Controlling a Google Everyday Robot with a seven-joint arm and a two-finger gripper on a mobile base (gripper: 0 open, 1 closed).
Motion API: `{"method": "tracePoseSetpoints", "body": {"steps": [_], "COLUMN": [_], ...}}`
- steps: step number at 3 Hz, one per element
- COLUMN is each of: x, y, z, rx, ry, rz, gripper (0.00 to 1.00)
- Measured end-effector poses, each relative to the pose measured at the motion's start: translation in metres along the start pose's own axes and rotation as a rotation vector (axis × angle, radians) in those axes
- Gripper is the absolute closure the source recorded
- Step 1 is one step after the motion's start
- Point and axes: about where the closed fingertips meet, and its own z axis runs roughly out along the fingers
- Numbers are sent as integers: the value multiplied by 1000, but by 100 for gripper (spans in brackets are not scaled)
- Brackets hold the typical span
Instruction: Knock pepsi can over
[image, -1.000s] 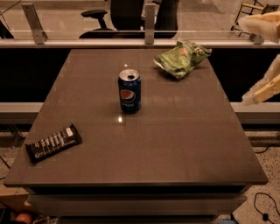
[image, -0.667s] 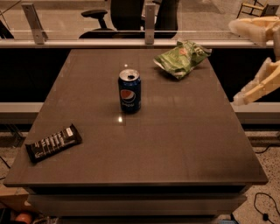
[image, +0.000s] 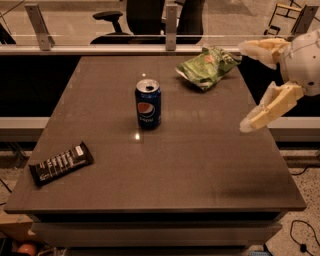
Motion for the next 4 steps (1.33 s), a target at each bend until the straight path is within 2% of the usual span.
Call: {"method": "tracePoseSetpoints", "body": {"steps": [1, 2, 3, 4], "x": [0, 5, 8, 7], "y": [0, 0, -1, 0], "z": [0, 10, 29, 44], "rx": [0, -28, -60, -58], "ry": [0, 0, -29, -64], "rz": [0, 19, 39, 60], "gripper": [0, 0, 0, 0]}}
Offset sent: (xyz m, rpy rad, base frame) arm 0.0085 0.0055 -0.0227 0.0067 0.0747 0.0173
